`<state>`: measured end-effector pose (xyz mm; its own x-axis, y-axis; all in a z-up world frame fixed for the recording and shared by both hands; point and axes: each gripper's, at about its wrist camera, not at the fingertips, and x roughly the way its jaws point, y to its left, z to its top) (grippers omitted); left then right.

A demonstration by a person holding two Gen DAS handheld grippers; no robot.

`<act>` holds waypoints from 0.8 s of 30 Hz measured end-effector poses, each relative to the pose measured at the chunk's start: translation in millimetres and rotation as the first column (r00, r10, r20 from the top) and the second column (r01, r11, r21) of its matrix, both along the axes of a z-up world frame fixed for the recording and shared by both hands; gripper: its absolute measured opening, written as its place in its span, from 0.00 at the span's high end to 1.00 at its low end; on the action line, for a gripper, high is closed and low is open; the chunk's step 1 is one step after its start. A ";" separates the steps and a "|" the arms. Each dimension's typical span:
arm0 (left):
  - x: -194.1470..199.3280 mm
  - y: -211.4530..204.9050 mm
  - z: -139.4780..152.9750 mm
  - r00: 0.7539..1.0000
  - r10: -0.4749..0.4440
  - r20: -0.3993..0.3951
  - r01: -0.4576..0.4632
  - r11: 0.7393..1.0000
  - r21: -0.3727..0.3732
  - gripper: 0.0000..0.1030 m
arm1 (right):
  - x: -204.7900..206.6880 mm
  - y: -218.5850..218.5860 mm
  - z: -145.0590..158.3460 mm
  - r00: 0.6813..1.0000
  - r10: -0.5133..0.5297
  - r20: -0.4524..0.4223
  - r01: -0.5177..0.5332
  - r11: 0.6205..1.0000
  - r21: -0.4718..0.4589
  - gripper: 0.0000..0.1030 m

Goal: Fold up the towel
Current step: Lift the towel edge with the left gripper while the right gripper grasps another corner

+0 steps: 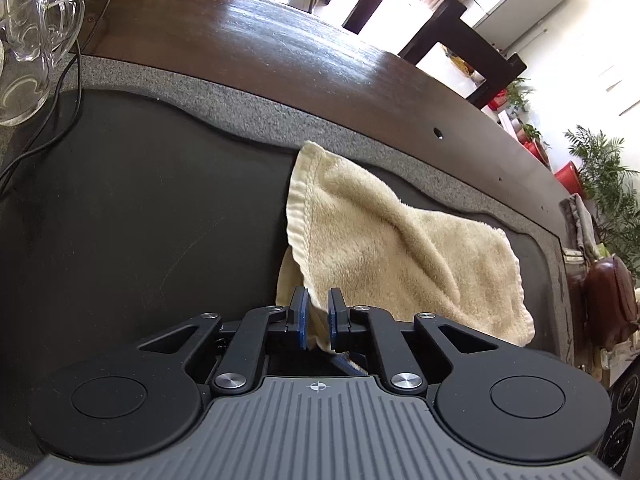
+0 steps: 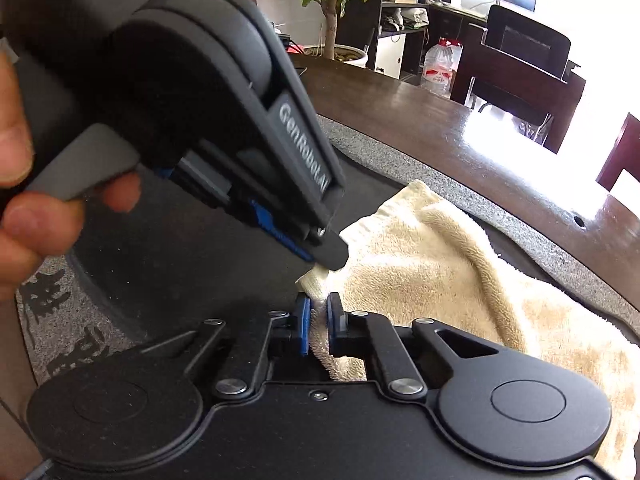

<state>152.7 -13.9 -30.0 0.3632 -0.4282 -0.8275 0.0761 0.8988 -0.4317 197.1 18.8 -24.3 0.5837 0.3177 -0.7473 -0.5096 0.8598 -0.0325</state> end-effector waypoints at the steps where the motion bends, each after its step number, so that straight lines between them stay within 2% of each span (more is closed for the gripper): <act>1: 2.7 -0.2 -0.5 1.000 0.003 -0.001 -0.003 1.000 -0.005 0.86 | -0.6 -0.8 0.7 1.000 -0.001 -0.001 0.001 1.000 0.004 0.91; 5: 13.6 -1.8 -5.7 1.000 0.019 -0.018 -0.019 0.999 -0.031 0.69 | -4.7 -4.1 4.6 1.000 -0.004 -0.001 0.004 1.000 0.021 0.91; 16: 47.7 -7.1 -30.9 0.994 0.074 -0.086 -0.081 0.994 -0.080 0.67 | -20.7 -9.2 17.6 1.000 -0.007 -0.022 0.009 0.998 0.064 0.91; 18: 49.2 -9.3 -32.4 0.995 0.064 -0.077 -0.070 0.995 -0.078 0.69 | -24.3 -9.5 19.8 1.000 -0.006 -0.027 0.007 0.998 0.070 0.91; 20: 48.9 -10.4 -34.0 0.995 0.050 -0.081 -0.056 0.996 -0.074 0.85 | -27.8 -9.8 22.0 0.999 -0.004 -0.032 0.006 0.997 0.075 0.91; 24: 38.4 -0.2 -34.1 0.996 0.054 -0.065 -0.060 0.994 -0.091 0.96 | -34.9 -10.4 26.3 0.999 0.000 -0.043 0.004 0.996 0.085 0.91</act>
<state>191.1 -14.1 -64.1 0.3377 -0.4844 -0.8071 -0.0036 0.8568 -0.5157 162.1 8.4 2.0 0.5523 0.3802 -0.7419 -0.5075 0.8594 0.0627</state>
